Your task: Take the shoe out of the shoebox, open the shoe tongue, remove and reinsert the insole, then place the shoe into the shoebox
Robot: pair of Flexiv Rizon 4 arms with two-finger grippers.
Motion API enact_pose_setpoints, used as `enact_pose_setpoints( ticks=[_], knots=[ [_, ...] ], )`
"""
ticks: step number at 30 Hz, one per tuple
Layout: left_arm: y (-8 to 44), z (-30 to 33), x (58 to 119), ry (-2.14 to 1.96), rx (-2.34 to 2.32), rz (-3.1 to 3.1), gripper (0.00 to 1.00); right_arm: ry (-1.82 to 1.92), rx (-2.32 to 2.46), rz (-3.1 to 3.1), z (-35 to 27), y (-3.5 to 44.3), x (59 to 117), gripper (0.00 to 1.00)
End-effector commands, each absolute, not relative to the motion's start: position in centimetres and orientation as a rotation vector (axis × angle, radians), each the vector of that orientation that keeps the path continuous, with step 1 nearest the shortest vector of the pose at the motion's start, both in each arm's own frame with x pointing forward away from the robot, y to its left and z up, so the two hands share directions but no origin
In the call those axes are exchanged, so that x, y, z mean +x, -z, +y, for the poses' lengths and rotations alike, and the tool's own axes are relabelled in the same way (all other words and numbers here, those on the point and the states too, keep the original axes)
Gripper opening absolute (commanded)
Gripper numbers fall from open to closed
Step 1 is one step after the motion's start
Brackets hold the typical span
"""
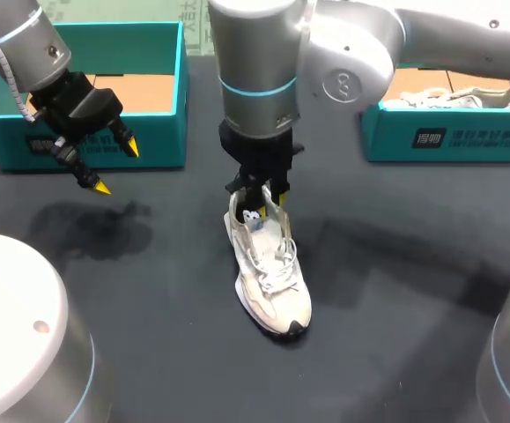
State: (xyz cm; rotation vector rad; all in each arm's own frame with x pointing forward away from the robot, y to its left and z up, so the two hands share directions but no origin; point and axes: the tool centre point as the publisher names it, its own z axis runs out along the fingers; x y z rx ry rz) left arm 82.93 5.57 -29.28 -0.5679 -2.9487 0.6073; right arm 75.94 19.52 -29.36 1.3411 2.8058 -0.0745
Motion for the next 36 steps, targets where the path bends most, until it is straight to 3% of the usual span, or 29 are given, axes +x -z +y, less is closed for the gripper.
enact_pose_setpoints(
  ticks=[1, 2, 5, 6, 9, 20, 26, 36],
  knots=[
    [29.3, 5.6, 82.8, -0.605, -0.568, -2.952, 1.00, 0.117, 0.958, 2.954, 19.4, 26.7, 76.8, 0.46],
    [29.3, 5.6, 82.8, -0.605, -0.568, -2.952, 1.00, 0.123, 0.882, 2.981, 19.5, 26.7, 77.1, 0.49],
    [29.3, 5.6, 82.8, -0.605, -0.568, -2.952, 1.00, 0.080, 0.633, 3.047, 19.6, 27.0, 78.0, 0.83],
    [29.3, 5.6, 82.8, -0.605, -0.568, -2.952, 1.00, 0.056, 0.500, 3.052, 19.6, 27.1, 78.3, 1.00],
    [29.3, 5.6, 82.8, -0.605, -0.568, -2.952, 1.00, -0.050, 0.150, 3.063, 19.4, 28.3, 78.8, 1.00],
    [29.3, 5.6, 82.8, -0.605, -0.568, -2.952, 1.00, -0.050, 0.150, 3.063, 19.4, 28.3, 78.8, 1.00],
    [29.3, 5.6, 82.8, -0.605, -0.568, -2.952, 1.00, 0.061, -0.058, 2.954, 20.8, 25.8, 79.8, 1.00],
    [29.3, 5.6, 82.8, -0.605, -0.568, -2.952, 1.00, 0.036, -0.219, 2.964, 22.5, 28.7, 82.6, 1.00]
  ],
)
